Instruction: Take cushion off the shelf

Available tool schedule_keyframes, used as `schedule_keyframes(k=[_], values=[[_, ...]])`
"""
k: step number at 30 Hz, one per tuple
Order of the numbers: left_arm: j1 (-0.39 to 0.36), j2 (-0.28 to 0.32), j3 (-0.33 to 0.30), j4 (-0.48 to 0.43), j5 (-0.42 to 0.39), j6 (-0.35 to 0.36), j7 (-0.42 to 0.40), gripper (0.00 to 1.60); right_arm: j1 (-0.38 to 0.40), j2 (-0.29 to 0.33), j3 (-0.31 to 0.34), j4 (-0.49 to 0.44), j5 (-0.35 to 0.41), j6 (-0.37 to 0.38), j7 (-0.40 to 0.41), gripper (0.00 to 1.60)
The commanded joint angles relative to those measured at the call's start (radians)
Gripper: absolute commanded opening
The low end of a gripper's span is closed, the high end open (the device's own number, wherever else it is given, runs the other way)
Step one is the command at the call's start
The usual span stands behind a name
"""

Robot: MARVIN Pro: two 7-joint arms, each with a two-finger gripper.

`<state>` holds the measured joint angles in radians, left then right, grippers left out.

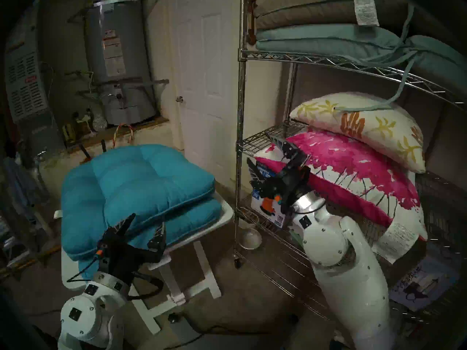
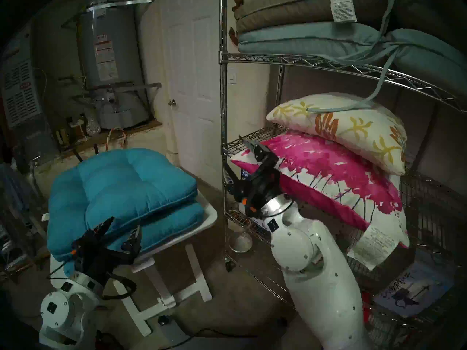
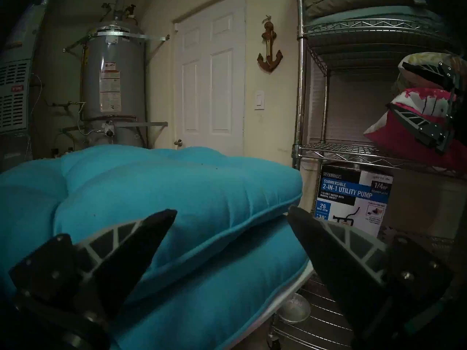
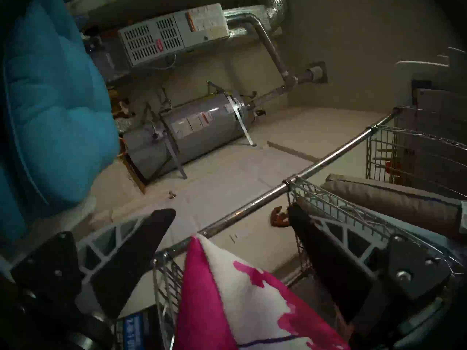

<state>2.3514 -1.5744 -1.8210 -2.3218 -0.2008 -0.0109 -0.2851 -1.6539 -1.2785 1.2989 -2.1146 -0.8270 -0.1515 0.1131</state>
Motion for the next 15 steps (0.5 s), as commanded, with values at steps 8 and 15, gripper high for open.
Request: schedule_keyframes(k=[8,15], values=[[-0.006,0.001,-0.001,-0.019,0.000,-0.005,-0.001,1.60,-0.213,0.119,-0.015,-0.187,0.051,0.073,-0.041,1.60],[-0.007,0.001,-0.001,-0.019,0.000,-0.004,-0.001,1.60,-0.302,0.169,0.058,-0.246,0.072,0.137,-0.088,1.60]])
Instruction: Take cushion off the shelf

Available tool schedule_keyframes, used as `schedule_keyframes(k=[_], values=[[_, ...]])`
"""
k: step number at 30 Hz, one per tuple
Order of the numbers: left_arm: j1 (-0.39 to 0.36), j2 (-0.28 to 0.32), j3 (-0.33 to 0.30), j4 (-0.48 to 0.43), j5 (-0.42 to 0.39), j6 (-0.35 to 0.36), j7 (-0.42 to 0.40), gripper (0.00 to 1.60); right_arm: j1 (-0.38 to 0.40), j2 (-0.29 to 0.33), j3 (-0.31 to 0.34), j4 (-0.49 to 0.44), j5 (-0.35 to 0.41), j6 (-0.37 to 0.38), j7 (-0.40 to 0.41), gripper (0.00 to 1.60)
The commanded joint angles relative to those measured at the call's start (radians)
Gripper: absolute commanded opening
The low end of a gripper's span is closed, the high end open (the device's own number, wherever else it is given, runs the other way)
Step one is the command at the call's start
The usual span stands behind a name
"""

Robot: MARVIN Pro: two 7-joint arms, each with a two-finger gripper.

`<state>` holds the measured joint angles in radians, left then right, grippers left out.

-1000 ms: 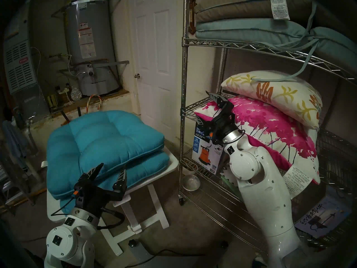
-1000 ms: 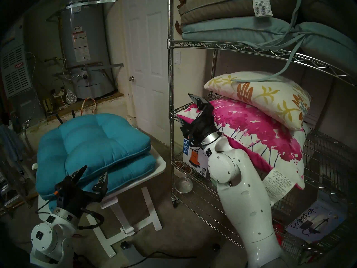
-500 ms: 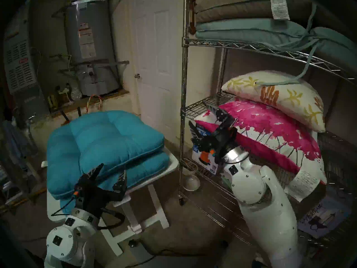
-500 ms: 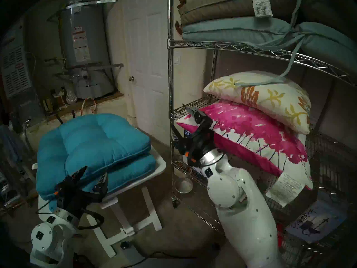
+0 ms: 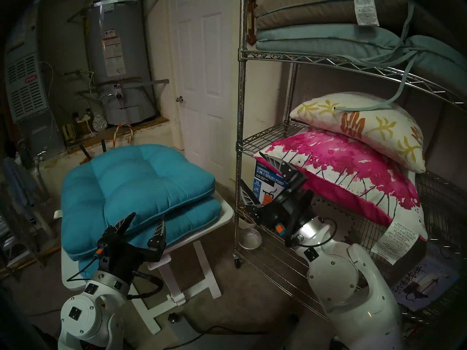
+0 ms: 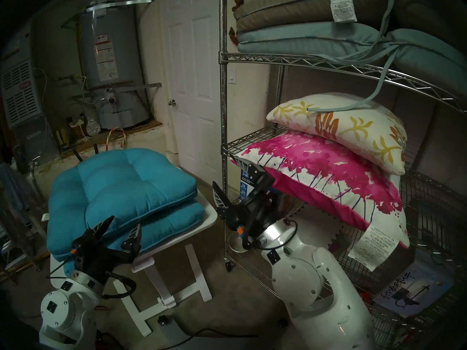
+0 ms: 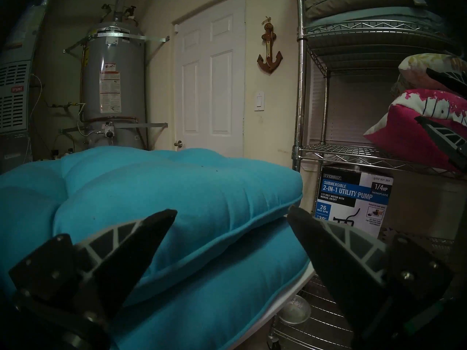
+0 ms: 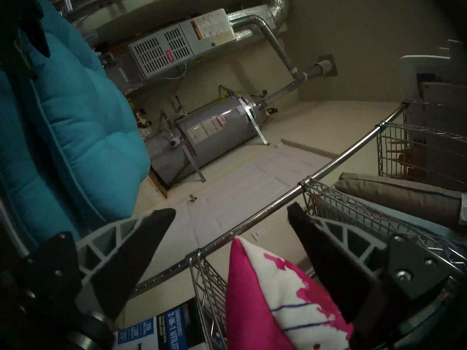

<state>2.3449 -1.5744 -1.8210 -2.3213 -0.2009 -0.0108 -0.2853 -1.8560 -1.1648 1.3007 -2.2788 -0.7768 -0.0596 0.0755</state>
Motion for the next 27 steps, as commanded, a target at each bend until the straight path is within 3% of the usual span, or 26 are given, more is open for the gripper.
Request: schedule_keyframes(k=[1,12,13,17,27], values=[[-0.001,0.001,-0.001,-0.020,0.000,-0.004,-0.001,1.60,-0.116,0.058,0.070,-0.092,0.023,0.050,-0.057,1.60],[-0.001,0.000,-0.001,-0.020,0.000,-0.004,-0.001,1.60,-0.253,0.074,0.190,-0.165,0.056,0.106,-0.120,1.60],[-0.001,0.000,-0.001,-0.020,0.000,-0.004,-0.002,1.60,-0.314,0.070,0.218,-0.165,0.057,0.098,-0.141,1.60],[-0.001,0.000,-0.001,-0.020,0.000,-0.004,-0.002,1.60,-0.307,0.069,0.236,-0.165,0.066,0.100,-0.160,1.60],[-0.001,0.000,-0.001,-0.020,0.000,-0.004,-0.002,1.60,-0.442,0.057,0.323,-0.165,0.082,0.017,-0.270,1.60]])
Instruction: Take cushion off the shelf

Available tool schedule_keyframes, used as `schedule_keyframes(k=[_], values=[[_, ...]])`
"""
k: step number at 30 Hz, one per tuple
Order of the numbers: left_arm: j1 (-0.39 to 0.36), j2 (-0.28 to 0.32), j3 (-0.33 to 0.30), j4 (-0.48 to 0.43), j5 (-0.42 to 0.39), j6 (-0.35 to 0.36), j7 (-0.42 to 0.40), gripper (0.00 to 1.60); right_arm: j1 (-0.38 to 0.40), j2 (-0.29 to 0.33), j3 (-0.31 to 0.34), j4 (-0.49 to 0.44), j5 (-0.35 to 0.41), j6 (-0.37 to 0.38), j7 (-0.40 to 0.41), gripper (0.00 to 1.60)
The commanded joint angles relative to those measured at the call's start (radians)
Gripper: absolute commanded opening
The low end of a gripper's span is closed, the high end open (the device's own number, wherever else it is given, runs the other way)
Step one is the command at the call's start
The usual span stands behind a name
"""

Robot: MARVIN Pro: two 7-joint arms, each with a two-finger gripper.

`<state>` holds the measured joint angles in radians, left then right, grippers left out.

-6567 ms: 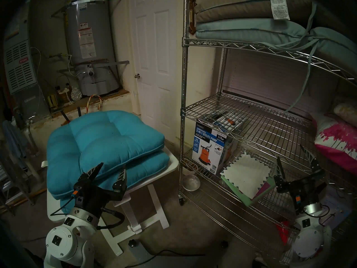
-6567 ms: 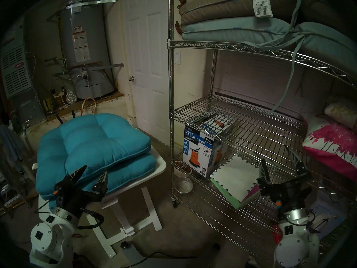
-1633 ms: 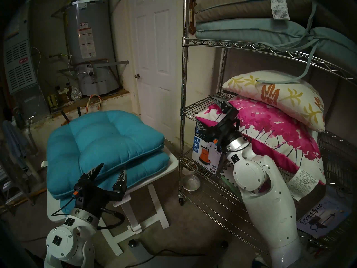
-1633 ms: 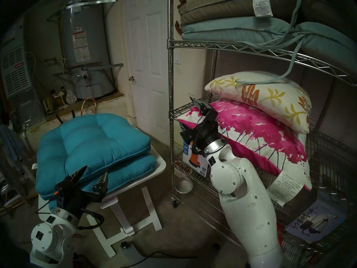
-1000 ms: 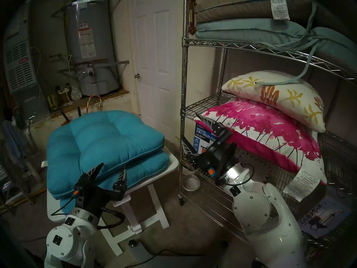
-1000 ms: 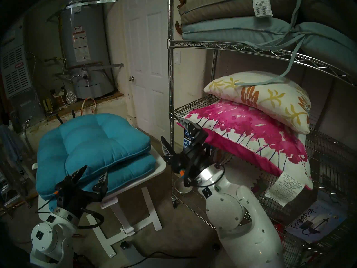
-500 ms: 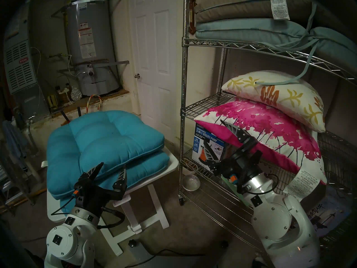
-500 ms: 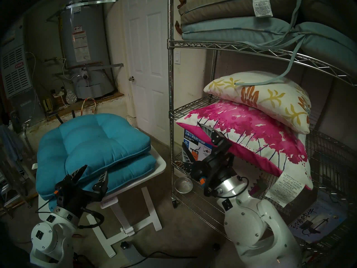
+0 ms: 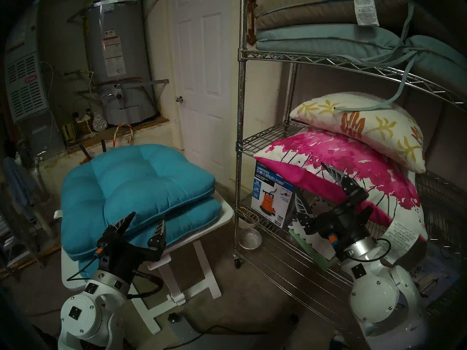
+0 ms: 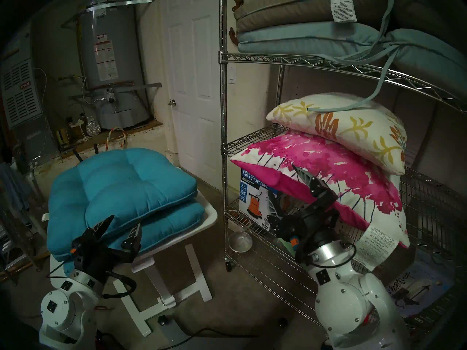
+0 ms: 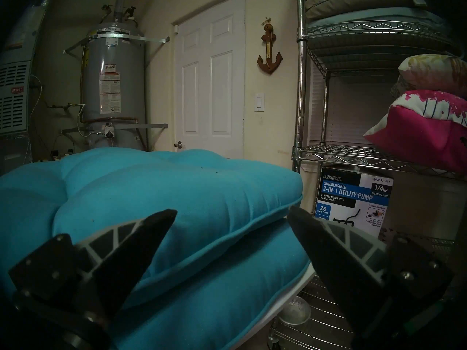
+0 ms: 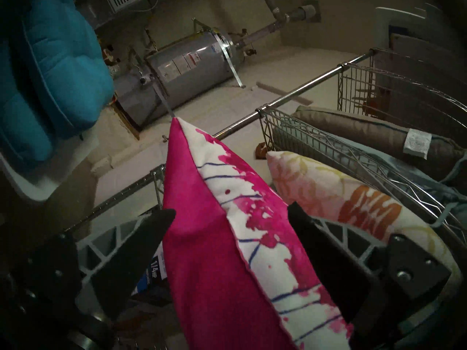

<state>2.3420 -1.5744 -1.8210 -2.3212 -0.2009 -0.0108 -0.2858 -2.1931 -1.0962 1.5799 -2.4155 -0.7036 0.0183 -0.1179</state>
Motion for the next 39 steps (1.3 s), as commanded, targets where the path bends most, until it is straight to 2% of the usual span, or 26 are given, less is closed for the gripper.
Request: schedule_keyframes(k=[1,23,29,39], values=[[0.002,0.000,-0.001,-0.021,0.000,-0.004,-0.001,1.60,-0.118,-0.013,0.052,-0.028,0.010,-0.071,-0.088,1.60],[0.000,0.000,-0.001,-0.019,0.000,-0.004,-0.002,1.60,-0.381,-0.047,0.193,-0.028,0.010,-0.287,-0.274,1.60],[0.000,0.000,-0.001,-0.019,0.000,-0.004,-0.002,1.60,-0.453,-0.072,0.261,-0.028,0.007,-0.327,-0.319,1.60],[0.001,0.000,-0.001,-0.020,0.000,-0.004,-0.002,1.60,-0.582,-0.133,0.425,-0.028,-0.024,-0.389,-0.387,1.60]])
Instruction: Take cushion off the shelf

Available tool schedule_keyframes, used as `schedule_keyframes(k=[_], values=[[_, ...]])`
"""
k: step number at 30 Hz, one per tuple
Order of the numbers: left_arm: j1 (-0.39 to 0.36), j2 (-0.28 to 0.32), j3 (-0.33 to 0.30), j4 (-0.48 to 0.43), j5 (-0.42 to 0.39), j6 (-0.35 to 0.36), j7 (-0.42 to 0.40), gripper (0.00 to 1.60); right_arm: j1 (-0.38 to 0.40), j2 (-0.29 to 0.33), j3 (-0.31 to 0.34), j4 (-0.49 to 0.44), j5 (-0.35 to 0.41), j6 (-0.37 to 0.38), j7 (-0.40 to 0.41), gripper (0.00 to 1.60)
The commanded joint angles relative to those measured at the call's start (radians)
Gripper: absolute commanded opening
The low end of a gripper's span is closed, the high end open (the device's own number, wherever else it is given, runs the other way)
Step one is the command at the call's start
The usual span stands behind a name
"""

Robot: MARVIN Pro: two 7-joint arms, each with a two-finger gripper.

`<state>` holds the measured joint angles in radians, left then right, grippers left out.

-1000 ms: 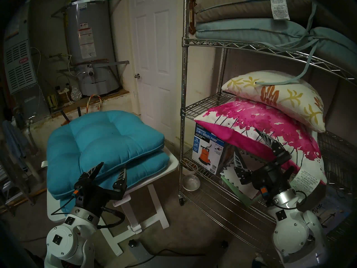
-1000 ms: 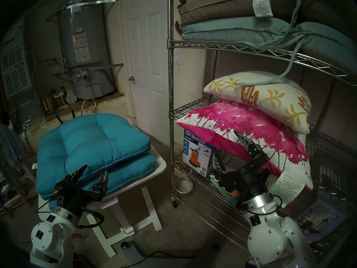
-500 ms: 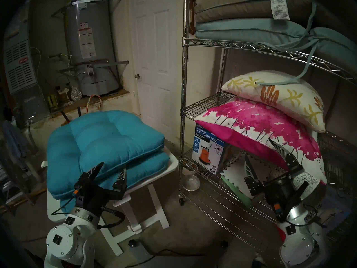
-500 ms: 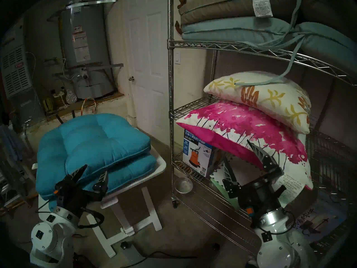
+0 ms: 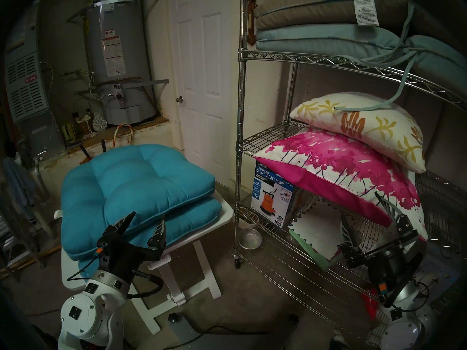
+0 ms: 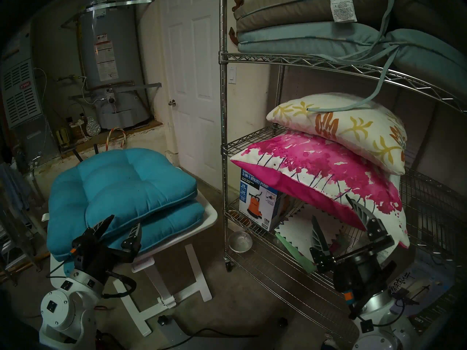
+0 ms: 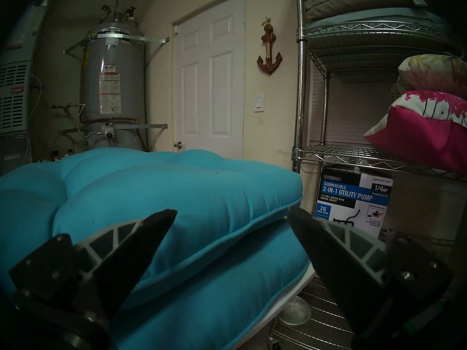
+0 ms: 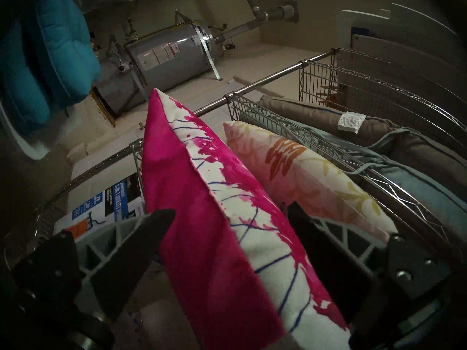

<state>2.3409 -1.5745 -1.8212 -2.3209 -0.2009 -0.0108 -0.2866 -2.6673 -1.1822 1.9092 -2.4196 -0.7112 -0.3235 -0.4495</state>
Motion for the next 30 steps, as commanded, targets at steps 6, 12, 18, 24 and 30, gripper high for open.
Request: schedule_keyframes(k=[6,12,18,24,30], values=[[0.003,0.000,-0.001,-0.022,0.000,-0.004,-0.001,1.60,-0.178,-0.086,0.182,-0.024,-0.072,-0.093,-0.085,1.60],[0.004,0.000,-0.001,-0.023,0.000,-0.004,-0.001,1.60,-0.213,-0.141,0.257,-0.024,-0.161,-0.142,-0.108,1.60],[0.006,-0.001,-0.001,-0.025,0.000,-0.004,-0.001,1.60,-0.213,-0.204,0.301,-0.024,-0.230,-0.200,-0.126,1.60],[0.009,-0.001,-0.001,-0.028,0.001,-0.004,-0.001,1.60,-0.213,-0.249,0.348,-0.024,-0.256,-0.239,-0.118,1.60],[0.011,-0.001,-0.001,-0.030,0.001,-0.003,0.000,1.60,-0.213,-0.239,0.380,-0.024,-0.238,-0.234,-0.096,1.60]])
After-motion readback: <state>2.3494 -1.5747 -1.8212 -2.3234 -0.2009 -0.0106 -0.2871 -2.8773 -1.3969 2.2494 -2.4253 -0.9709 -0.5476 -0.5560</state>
